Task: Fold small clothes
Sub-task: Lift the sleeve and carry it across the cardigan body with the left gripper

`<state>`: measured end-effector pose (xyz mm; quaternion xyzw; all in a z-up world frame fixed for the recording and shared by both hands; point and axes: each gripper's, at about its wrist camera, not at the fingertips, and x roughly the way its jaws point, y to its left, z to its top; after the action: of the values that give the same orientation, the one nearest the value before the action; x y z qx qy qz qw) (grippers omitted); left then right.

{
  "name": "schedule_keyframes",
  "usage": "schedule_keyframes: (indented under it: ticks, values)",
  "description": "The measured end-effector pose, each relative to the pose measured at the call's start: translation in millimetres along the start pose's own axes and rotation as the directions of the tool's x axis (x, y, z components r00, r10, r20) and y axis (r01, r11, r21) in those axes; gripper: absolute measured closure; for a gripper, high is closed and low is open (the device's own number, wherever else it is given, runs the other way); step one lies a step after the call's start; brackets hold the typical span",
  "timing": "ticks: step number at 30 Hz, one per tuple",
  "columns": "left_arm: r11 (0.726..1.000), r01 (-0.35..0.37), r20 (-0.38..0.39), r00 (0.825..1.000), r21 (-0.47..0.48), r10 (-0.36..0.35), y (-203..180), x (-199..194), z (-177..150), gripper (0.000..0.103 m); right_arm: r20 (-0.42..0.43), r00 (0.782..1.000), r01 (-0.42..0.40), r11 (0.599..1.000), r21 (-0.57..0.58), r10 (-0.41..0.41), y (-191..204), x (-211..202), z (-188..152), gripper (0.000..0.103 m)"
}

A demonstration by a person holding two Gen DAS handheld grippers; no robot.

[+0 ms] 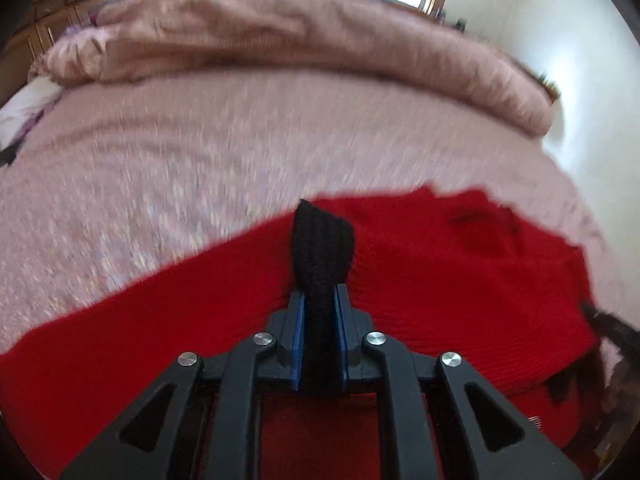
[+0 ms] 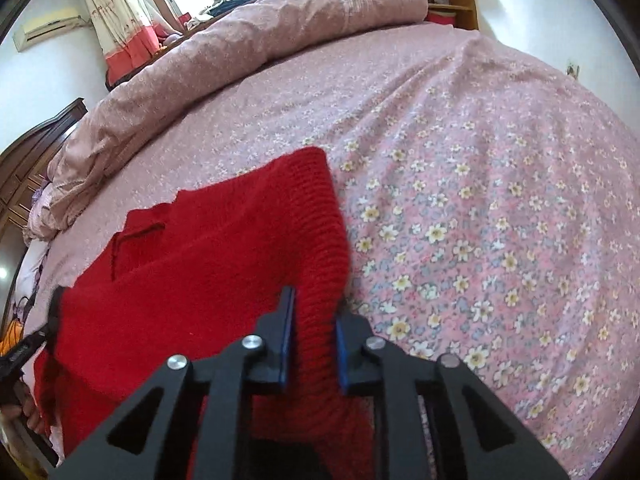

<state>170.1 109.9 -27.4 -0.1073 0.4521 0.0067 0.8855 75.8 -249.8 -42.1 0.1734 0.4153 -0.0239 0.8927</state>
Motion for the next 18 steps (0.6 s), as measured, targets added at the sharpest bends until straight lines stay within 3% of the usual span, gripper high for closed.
schedule_keyframes:
  ticks: [7,12,18]
  values:
    - [0.999,-0.009,-0.021,1.000,-0.039,0.009,8,-9,1,0.088,-0.028,0.999,0.019,1.000,-0.011,-0.019,-1,-3,5,0.061]
    - [0.994,-0.110,-0.009,0.994,-0.022,0.110,15,-36,1,0.088,0.000,0.999,0.038,0.999,0.018,-0.038,4,-27,6,0.060]
    - [0.985,-0.137,-0.049,0.990,-0.107,0.132,43,-58,-18,0.088,0.009,1.000,-0.005,0.997,-0.071,0.005,27,-54,-6,0.059]
